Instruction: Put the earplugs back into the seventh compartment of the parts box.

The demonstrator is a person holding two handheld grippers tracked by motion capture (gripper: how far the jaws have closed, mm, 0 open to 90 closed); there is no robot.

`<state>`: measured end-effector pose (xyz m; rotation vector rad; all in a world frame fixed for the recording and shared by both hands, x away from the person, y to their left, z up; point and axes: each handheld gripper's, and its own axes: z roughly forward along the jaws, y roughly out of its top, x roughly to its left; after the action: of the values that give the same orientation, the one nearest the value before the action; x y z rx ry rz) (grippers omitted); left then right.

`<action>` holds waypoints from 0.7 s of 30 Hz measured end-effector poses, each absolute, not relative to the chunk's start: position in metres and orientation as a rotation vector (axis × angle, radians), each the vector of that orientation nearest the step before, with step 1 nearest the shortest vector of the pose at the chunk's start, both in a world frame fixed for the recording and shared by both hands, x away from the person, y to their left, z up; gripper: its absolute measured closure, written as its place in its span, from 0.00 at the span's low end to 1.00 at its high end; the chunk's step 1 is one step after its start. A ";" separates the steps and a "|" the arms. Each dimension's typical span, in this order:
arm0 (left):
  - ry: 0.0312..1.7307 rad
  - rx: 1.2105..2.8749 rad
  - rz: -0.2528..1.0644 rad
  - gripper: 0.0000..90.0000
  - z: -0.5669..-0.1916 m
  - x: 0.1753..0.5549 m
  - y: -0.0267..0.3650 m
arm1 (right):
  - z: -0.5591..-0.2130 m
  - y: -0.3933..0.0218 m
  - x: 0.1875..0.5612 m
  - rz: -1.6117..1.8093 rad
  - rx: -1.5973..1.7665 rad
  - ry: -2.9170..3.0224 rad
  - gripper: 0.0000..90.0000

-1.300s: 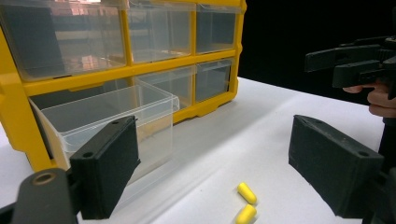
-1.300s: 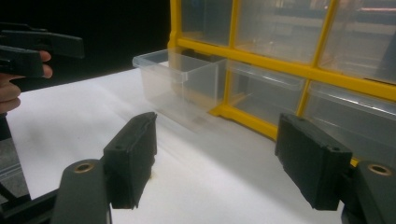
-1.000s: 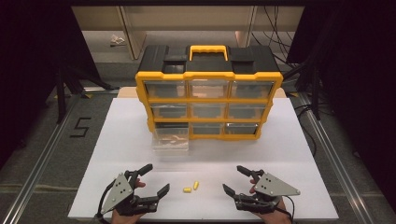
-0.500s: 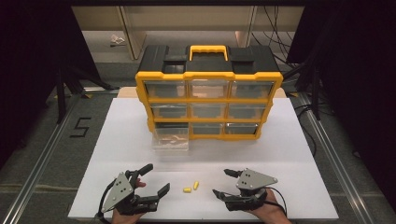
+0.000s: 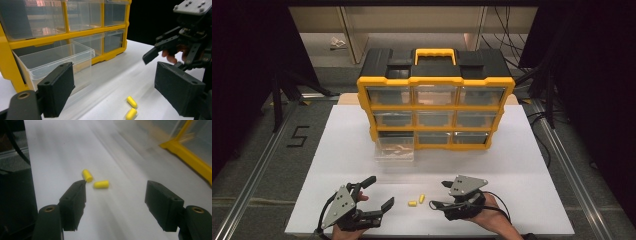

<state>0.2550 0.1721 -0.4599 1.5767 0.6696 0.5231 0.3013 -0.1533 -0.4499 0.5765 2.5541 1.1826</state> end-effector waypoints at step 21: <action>0.663 1.574 0.525 0.18 -0.458 0.254 0.172 | -0.469 -0.108 0.323 1.035 0.579 2.704 0.49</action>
<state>0.2537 0.1721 -0.4585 1.5739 0.6634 0.5248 0.3230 -0.1076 -0.4691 0.5785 2.7036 1.0349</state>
